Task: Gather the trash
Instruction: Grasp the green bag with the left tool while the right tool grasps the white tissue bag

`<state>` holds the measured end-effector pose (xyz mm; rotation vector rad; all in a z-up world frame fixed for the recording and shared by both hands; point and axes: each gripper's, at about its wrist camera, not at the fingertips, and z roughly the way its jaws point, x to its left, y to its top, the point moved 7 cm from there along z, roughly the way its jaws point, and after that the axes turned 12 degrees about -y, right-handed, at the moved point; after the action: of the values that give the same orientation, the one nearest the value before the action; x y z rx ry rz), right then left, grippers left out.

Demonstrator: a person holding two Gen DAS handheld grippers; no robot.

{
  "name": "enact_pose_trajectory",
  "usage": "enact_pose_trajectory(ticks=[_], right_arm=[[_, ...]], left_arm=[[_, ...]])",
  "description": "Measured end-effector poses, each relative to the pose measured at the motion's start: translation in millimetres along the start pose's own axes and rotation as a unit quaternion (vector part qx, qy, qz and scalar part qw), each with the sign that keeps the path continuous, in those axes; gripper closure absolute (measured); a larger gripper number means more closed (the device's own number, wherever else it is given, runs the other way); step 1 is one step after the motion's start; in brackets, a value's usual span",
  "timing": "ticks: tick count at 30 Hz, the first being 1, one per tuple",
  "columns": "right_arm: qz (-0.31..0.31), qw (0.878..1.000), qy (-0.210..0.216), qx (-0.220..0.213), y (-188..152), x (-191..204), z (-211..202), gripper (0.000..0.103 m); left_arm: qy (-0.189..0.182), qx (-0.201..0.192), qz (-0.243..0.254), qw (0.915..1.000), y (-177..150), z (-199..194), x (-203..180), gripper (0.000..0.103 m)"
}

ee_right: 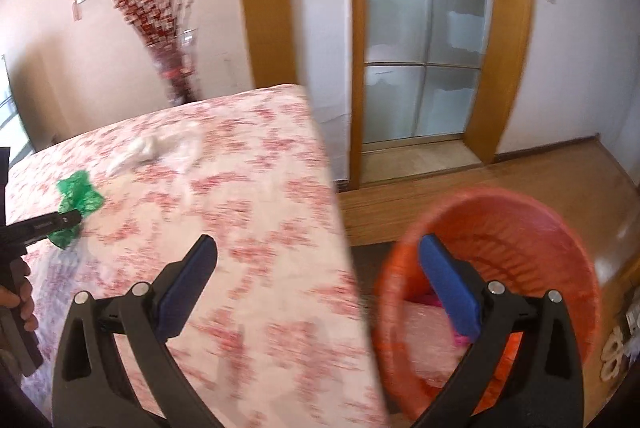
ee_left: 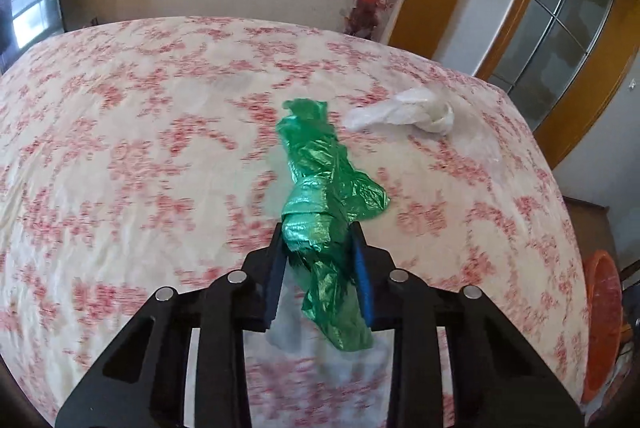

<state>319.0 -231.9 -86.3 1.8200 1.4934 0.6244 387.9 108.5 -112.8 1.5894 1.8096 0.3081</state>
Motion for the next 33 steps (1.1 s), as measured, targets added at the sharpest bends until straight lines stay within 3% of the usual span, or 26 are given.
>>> enact_pose_trajectory(ticks=[11,17,20,24,27,33], right_arm=[[-0.029,0.993,0.109,0.036,50.8,152.8,51.5,0.006],[-0.011,0.994,0.103,0.040,92.9,228.9,93.8,0.019],[-0.020,0.994,0.084,0.064,99.5,255.2,118.5,0.025],[-0.036,0.989,0.077,0.120,83.7,258.9,139.1,0.040],[-0.066,0.992,0.051,0.098,72.7,247.9,129.7,0.059],[-0.084,0.989,0.078,0.097,38.1,201.7,92.9,0.073]], left_arm=[[0.041,-0.027,-0.028,0.9984,10.5,-28.9,73.9,0.073],[0.042,-0.031,-0.051,0.9973,13.3,-34.1,96.8,0.073],[0.043,-0.029,-0.050,0.9974,12.3,-35.4,101.0,0.073],[0.045,-0.027,-0.038,0.9979,10.3,-37.4,99.6,0.073],[0.042,-0.025,-0.033,0.9982,9.1,-38.4,96.7,0.073],[0.029,-0.024,-0.020,0.9991,-1.0,-44.7,81.7,0.073]])
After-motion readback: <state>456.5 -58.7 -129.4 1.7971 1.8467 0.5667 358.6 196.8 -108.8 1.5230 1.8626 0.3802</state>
